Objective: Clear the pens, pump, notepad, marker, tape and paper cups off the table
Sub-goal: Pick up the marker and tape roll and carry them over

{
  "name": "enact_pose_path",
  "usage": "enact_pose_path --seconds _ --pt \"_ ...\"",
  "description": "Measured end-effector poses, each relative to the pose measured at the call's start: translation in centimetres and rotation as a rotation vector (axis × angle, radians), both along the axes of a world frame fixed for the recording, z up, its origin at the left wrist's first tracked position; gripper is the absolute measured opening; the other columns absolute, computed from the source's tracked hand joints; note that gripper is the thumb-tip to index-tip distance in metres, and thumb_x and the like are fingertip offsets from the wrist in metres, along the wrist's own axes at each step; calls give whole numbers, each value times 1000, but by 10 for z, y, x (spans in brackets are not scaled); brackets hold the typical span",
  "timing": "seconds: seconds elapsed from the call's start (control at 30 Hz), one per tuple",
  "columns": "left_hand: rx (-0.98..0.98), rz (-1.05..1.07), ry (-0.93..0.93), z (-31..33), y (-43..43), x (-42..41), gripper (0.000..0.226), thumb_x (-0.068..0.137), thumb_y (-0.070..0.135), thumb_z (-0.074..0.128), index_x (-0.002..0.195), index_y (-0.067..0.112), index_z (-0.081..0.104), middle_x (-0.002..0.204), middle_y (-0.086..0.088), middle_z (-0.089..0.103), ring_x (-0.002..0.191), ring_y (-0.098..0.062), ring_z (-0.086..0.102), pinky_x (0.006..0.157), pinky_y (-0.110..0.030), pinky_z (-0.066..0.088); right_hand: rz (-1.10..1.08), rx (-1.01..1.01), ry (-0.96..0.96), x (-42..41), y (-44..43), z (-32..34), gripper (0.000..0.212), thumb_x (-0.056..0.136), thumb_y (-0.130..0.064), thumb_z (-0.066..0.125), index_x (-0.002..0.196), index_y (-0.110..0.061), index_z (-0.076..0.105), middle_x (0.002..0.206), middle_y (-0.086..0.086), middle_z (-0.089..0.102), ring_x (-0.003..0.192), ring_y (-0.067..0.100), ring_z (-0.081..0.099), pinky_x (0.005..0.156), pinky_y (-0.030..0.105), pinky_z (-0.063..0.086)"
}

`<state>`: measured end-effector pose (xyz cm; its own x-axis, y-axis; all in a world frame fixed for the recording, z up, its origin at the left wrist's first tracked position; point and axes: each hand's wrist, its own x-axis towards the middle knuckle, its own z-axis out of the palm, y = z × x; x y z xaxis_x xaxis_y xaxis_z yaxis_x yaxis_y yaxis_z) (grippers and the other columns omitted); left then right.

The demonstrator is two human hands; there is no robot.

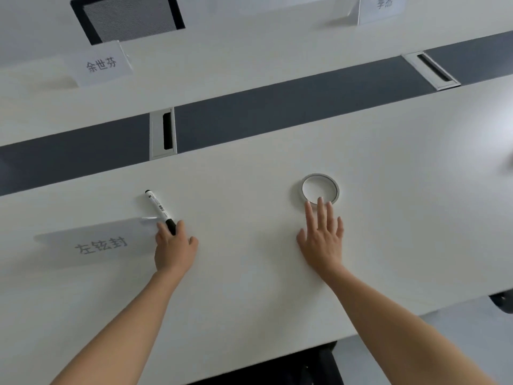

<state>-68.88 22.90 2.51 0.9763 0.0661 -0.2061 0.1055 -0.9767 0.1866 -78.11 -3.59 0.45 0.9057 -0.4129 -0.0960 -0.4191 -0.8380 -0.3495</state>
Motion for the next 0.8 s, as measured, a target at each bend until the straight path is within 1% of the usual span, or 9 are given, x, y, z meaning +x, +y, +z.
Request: enact_pose_path --seconds 0.13,0.27,0.33,0.4,0.47,0.5,0.63,0.7,0.8 --pt "-52 131 -115 -5 -5 14 29 84 11 49 107 -6 53 116 -31 48 109 -43 41 82 -47 40 -63 35 103 11 -4 -1 70 90 -38 35 144 -20 -5 156 6 -6 143 20 -10 115 47 -1" --pt "-119 244 -148 -2 -10 12 28 85 4 43 104 -4 62 115 -30 54 109 -42 42 81 -45 41 -72 35 125 10 -5 -1 71 90 -41 34 144 -14 -2 156 5 5 143 21 -7 115 46 -2" --pt "-133 252 -143 2 -14 -1 26 85 3 43 97 -4 65 109 -29 57 106 -42 45 77 -44 43 -73 9 90 9 -6 -3 63 90 -41 33 142 -11 15 149 10 22 141 22 0 114 44 -2" --pt "-140 213 -122 4 -17 -23 23 84 2 45 92 -3 66 107 -27 58 103 -40 47 74 -43 43 -81 -5 -16 7 -6 -6 56 82 -40 23 120 -7 48 127 18 45 130 20 12 108 43 2" --pt "-152 146 -91 5 -16 -48 25 85 1 45 98 1 66 108 -24 59 102 -39 49 76 -42 43 -66 -18 -95 5 -5 -12 53 76 -35 20 93 -4 59 106 22 55 117 22 20 100 44 7" --pt "-162 120 -74 6 -14 -60 28 85 0 45 103 4 65 110 -22 60 102 -38 50 78 -41 43 -61 -24 -116 4 -6 -14 50 78 -33 21 89 -3 59 103 23 56 117 24 23 99 45 9" --pt "-256 167 -70 23 3 -92 44 84 -7 39 119 12 56 105 -18 60 95 -36 54 74 -37 41 -33 7 -100 4 -7 -14 22 93 -13 37 100 0 53 120 24 50 130 37 29 106 52 11" --pt "-307 220 -111 38 16 -101 47 82 -9 39 121 14 52 101 -17 60 88 -35 54 69 -32 37 -12 3 -95 4 -7 -13 20 93 -8 37 105 0 51 122 23 48 132 37 26 108 52 9" --pt "-374 263 -186 57 33 -117 49 81 -9 43 123 15 49 103 -13 60 88 -31 54 73 -29 34 13 -33 -117 5 -8 -14 17 89 1 38 102 2 50 113 26 49 125 39 31 108 52 9"
